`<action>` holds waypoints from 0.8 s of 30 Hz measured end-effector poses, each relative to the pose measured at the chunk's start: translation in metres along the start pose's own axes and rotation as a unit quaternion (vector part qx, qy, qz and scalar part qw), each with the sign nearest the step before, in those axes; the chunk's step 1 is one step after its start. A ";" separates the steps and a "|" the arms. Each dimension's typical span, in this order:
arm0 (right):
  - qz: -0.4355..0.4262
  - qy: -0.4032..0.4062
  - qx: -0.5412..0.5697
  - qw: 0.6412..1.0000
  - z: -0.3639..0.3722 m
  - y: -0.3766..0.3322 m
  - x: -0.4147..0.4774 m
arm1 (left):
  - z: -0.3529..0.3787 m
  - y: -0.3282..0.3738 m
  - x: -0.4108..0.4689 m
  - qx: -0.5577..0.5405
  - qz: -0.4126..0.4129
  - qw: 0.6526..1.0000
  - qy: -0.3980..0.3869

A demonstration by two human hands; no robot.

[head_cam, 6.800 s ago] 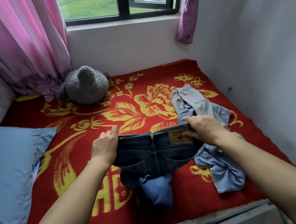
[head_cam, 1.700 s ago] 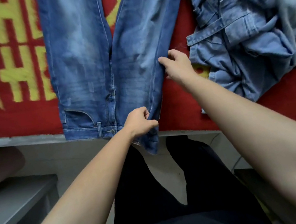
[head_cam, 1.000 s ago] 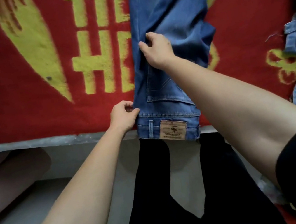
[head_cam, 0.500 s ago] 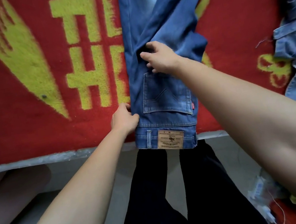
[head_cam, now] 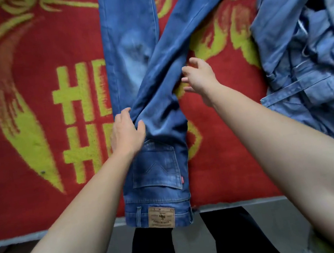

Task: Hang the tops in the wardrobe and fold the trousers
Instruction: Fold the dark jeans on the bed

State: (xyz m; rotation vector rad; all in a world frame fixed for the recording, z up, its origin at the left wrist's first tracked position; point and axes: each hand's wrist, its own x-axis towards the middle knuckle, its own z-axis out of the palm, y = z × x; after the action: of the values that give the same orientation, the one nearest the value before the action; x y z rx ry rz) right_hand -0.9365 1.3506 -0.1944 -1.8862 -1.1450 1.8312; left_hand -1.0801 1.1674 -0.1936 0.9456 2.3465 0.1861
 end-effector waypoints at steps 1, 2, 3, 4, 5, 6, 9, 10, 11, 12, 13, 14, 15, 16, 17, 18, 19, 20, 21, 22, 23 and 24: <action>-0.005 0.010 0.007 1.000 -0.006 -0.005 0.010 | 0.003 0.011 0.008 0.003 0.014 1.000 0.017; -0.009 0.022 0.013 1.000 -0.010 -0.009 0.021 | 0.006 0.022 0.017 0.006 0.031 0.999 0.037; -0.012 0.034 0.020 0.999 -0.012 -0.013 0.033 | 0.010 0.031 0.028 0.014 0.050 0.997 0.057; -0.016 0.045 0.029 0.998 -0.013 -0.016 0.046 | 0.015 0.040 0.039 0.025 0.072 0.994 0.077; -0.023 0.053 0.039 0.998 -0.012 -0.018 0.059 | 0.020 0.048 0.051 0.038 0.094 0.991 0.092; -0.028 0.060 0.050 0.997 -0.012 -0.021 0.073 | 0.025 0.055 0.063 0.049 0.115 0.987 0.103; -0.030 0.070 0.103 0.992 -0.007 -0.030 0.110 | 0.036 0.068 0.100 0.063 0.158 0.978 0.122; -0.024 0.074 0.123 0.989 -0.006 -0.034 0.121 | 0.037 0.069 0.111 0.052 0.170 0.975 0.132; -0.018 0.076 0.144 0.987 -0.004 -0.039 0.128 | 0.035 0.069 0.120 0.027 0.179 0.973 0.144; -0.019 0.085 0.155 0.984 -0.002 -0.044 0.134 | 0.032 0.067 0.128 -0.014 0.184 0.970 0.155; -0.029 0.102 0.151 0.983 0.000 -0.049 0.140 | 0.028 0.064 0.136 -0.061 0.181 0.968 0.164; -0.052 0.118 0.135 0.982 0.004 -0.056 0.143 | 0.023 0.060 0.142 -0.109 0.169 0.966 0.164; -0.084 0.127 0.116 0.982 0.010 -0.064 0.146 | 0.016 0.055 0.149 -0.156 0.151 0.963 0.156; -0.124 0.126 0.095 0.980 0.018 -0.073 0.148 | 0.009 0.049 0.156 -0.199 0.133 0.960 0.144; -0.167 0.119 0.073 0.976 0.030 -0.083 0.148 | 0.003 0.042 0.163 -0.231 0.118 0.956 0.136; -0.206 0.110 0.051 0.971 0.044 -0.093 0.148 | -0.003 0.035 0.171 -0.248 0.105 0.954 0.134; -0.239 0.103 0.030 0.965 0.061 -0.102 0.149 | -0.008 0.027 0.178 -0.256 0.093 0.953 0.135; -0.262 0.099 0.010 0.960 0.078 -0.110 0.151 | -0.012 0.020 0.186 -0.263 0.079 0.952 0.133; -0.275 0.100 -0.013 0.956 0.095 -0.118 0.154 | -0.013 0.012 0.192 -0.272 0.063 0.952 0.127; -0.280 0.104 -0.037 0.954 0.111 -0.124 0.157 | -0.014 0.004 0.198 -0.278 0.048 0.951 0.123; -0.282 0.104 -0.059 0.952 0.125 -0.127 0.161 | -0.014 -0.003 0.203 -0.281 0.035 0.952 0.120; -0.285 0.100 -0.077 0.950 0.138 -0.129 0.164 | -0.013 -0.010 0.208 -0.281 0.022 0.952 0.118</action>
State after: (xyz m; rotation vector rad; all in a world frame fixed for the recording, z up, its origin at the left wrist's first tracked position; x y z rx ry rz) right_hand -1.1282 1.5026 -0.2471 -1.5410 -1.5844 1.2386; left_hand -1.2119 1.3005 -0.2859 0.7152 2.2771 0.9773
